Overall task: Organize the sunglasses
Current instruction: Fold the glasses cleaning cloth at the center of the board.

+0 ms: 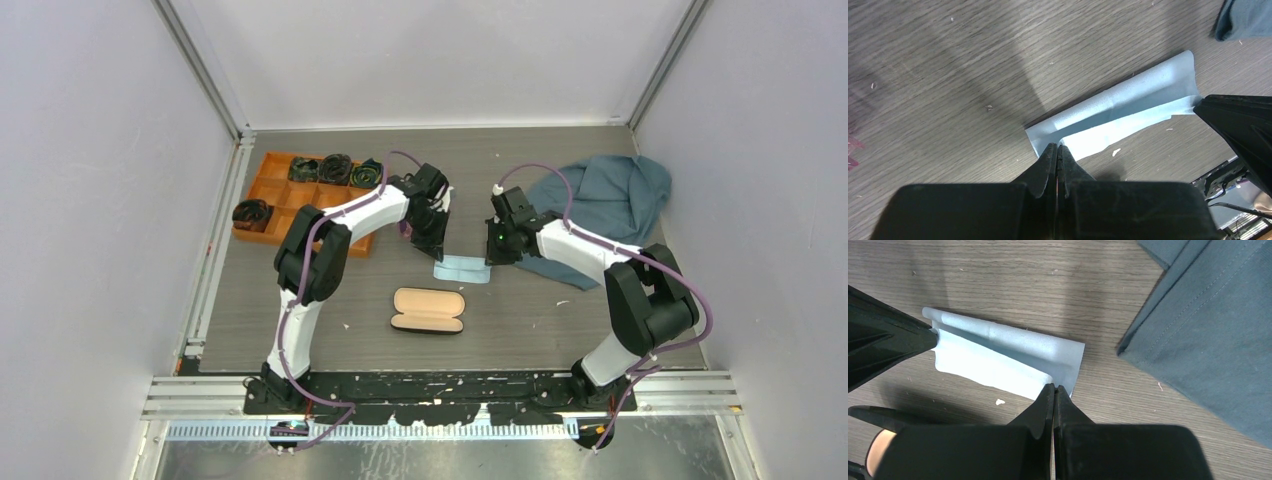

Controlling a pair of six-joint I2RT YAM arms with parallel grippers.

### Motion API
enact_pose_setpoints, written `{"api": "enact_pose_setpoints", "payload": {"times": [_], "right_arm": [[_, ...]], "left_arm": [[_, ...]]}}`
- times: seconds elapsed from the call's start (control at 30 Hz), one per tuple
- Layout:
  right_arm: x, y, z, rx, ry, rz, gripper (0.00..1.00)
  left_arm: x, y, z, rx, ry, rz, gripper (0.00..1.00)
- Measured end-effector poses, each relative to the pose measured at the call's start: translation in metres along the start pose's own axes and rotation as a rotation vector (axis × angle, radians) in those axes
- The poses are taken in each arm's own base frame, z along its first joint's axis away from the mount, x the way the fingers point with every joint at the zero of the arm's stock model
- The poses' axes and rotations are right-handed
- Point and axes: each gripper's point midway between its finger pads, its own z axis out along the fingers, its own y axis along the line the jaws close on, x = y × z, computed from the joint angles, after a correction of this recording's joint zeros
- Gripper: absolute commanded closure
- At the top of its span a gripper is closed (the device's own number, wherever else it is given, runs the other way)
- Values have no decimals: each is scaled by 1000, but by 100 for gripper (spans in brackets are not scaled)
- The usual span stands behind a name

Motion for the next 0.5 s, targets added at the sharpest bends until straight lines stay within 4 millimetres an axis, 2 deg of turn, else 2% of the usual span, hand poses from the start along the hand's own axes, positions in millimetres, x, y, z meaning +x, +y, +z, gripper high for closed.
{"api": "enact_pose_setpoints", "payload": {"times": [0.17,0.5], "right_arm": [[1,0,0,0,1,-1,99],[14,-5,4,10,33,-3,99]], "left_arm": [[0,1,0,-5,-1,0,100],[0,1,0,-5,0,0,100]]}}
